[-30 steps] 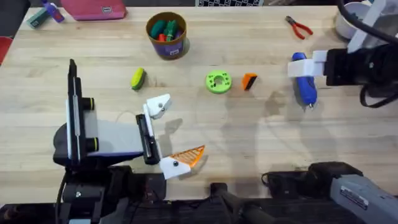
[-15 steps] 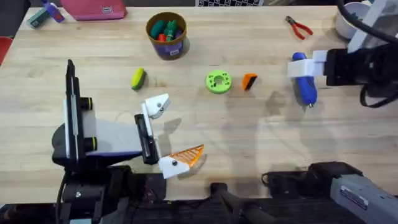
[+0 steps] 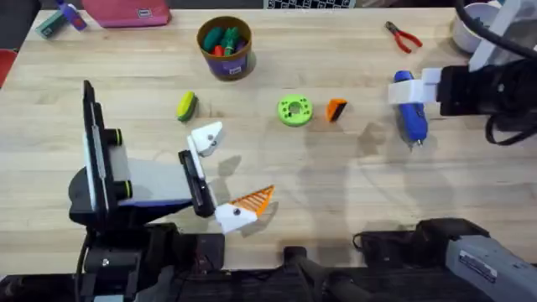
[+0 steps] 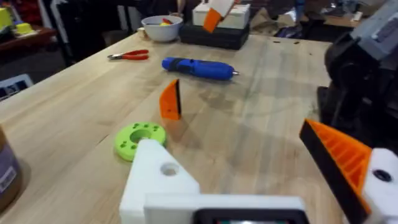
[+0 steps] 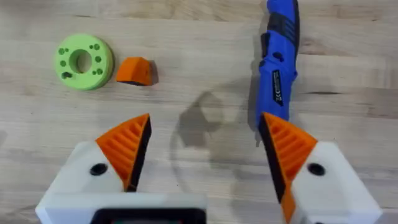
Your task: Pick up the gripper from the table and insert it into the empty holder that is missing its gripper. Then pick up a screw, insert it into the mounting hole, and use the screwdriver to tighten it. Finally, clean up the table by picking up the vegetable and placing it into the bucket.
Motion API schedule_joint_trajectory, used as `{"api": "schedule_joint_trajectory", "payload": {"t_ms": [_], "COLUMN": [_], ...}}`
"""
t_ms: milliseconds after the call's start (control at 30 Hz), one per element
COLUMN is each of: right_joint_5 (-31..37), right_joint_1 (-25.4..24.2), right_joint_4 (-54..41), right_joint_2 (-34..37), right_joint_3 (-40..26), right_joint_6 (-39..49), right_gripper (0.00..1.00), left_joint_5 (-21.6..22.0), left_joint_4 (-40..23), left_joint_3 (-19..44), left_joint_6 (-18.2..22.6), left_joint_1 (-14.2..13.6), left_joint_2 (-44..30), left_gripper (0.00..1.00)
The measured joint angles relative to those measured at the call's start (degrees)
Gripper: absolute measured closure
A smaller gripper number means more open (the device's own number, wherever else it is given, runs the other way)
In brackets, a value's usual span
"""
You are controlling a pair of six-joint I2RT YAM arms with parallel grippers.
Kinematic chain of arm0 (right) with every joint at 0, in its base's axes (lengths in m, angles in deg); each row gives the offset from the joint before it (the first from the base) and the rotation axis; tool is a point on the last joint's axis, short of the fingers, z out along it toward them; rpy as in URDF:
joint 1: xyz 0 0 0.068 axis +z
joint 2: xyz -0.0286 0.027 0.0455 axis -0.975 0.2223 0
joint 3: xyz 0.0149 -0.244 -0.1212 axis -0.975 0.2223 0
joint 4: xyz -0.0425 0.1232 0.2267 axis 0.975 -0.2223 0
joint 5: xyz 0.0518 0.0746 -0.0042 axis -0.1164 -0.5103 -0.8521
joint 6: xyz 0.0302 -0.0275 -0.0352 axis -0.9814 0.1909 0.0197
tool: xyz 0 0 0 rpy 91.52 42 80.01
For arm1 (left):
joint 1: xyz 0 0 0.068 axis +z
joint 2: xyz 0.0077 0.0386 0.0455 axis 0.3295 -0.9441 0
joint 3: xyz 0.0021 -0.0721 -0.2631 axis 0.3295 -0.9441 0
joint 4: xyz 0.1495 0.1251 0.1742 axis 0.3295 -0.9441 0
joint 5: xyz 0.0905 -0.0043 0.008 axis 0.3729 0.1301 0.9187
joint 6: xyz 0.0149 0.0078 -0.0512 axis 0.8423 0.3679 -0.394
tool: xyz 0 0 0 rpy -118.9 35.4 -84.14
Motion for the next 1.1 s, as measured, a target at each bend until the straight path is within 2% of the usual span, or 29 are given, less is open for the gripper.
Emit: {"api": "schedule_joint_trajectory", "payload": {"t_ms": [167,433,1100], "right_joint_5": [0.0,0.0,0.0], "right_joint_1": [-0.02,-0.02,0.0], "right_joint_4": [-0.02,0.0,-0.02], "right_joint_2": [0.01,0.02,0.02], "right_joint_3": [0.0,0.0,0.0], "right_joint_6": [0.0,0.0,0.0], "right_gripper": [0.008,0.007,0.007], "left_joint_5": [4.58,7.38,7.82], "left_joint_4": [0.91,1.36,1.43], "left_joint_3": [0.0,0.0,0.0], "left_joint_6": [-2.54,-4.58,-4.8], "left_joint_1": [0.0,0.0,0.0], "left_joint_2": [0.0,0.02,0.0], "left_gripper": [0.015,0.015,0.015]}}
